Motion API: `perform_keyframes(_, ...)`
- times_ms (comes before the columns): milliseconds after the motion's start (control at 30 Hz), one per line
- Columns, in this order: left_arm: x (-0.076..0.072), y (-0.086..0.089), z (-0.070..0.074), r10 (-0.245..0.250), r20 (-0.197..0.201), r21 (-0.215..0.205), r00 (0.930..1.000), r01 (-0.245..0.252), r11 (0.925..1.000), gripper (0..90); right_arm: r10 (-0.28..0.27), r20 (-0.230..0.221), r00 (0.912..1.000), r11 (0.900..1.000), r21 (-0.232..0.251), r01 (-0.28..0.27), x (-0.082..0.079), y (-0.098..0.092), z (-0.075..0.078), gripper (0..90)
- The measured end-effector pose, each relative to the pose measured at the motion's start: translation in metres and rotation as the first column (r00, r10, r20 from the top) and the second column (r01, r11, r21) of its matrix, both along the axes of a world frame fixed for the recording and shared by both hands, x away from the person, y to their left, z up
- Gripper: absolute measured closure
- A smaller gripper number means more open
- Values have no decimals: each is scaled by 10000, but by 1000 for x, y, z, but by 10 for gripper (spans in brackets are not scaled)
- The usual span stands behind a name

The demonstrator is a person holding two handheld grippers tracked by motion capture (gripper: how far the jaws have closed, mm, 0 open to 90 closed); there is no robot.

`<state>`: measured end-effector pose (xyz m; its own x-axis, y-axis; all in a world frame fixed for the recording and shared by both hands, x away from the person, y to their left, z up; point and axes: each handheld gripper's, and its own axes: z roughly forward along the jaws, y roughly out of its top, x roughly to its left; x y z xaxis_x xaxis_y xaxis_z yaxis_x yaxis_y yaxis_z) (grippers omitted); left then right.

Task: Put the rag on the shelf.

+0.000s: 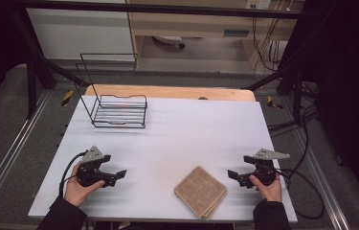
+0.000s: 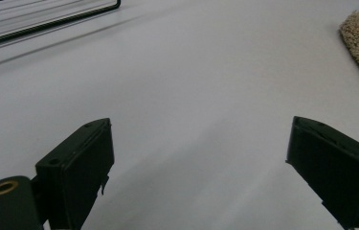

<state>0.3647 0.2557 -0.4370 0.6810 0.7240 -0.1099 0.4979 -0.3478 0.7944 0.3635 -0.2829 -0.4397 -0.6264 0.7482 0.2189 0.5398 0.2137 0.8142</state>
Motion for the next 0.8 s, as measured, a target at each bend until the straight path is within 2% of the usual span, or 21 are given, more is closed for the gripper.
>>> perform_keyframes(233,0,-16,2,-95,-61,-51,9999,94,9999,91,-33,-29,10000,9999,-98,32,0,0,0,6)
perform_keyframes(567,-2,-47,6,-451,-221,115,9987,454,9989,108,-31,-17,10000,9999,-139,31,1,2,0,8)
perform_keyframes(800,-5,-80,9,-865,-397,175,9955,873,9960,146,10,-28,10000,9998,-215,-11,1,3,0,9)
